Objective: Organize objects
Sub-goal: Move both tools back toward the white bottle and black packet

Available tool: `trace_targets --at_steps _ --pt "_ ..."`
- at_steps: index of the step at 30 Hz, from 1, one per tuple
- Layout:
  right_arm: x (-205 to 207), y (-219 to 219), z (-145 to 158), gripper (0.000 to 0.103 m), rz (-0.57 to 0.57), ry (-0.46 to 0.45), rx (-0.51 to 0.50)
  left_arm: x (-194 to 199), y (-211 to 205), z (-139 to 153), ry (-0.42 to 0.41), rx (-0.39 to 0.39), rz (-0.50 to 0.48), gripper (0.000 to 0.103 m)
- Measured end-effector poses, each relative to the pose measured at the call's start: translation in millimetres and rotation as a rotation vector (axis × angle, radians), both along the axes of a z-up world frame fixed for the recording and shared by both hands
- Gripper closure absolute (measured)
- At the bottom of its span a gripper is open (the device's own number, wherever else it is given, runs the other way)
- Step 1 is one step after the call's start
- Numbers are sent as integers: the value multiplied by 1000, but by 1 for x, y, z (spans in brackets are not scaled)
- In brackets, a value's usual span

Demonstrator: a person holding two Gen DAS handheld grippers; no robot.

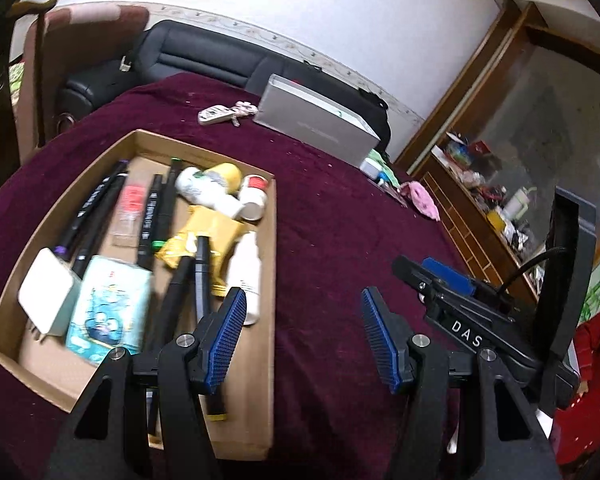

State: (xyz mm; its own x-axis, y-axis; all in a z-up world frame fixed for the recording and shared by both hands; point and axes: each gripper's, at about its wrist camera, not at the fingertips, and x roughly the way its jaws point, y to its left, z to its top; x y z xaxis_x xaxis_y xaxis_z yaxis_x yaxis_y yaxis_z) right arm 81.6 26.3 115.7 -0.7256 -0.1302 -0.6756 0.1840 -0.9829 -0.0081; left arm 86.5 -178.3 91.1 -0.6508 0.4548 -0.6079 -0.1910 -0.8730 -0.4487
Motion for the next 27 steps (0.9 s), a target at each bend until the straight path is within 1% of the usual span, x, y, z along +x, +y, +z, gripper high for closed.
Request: trace_targets --at_steps 11,17,20,23,27 --pt "-3 58 -7 57 -95 34 27 -9 67 8 -6 -79 -97 50" --pt "-4 80 -14 55 -117 25 35 -16 101 6 -22 -107 -152 50" --pt "-6 97 -16 55 -136 12 20 -22 117 4 -35 -112 -176 50" --pt "-11 134 -15 55 -193 -11 -71 -29 135 5 -31 -130 -200 50" --pt "-15 209 -22 53 -337 -20 -253 -41 172 4 5 -195 -259 50"
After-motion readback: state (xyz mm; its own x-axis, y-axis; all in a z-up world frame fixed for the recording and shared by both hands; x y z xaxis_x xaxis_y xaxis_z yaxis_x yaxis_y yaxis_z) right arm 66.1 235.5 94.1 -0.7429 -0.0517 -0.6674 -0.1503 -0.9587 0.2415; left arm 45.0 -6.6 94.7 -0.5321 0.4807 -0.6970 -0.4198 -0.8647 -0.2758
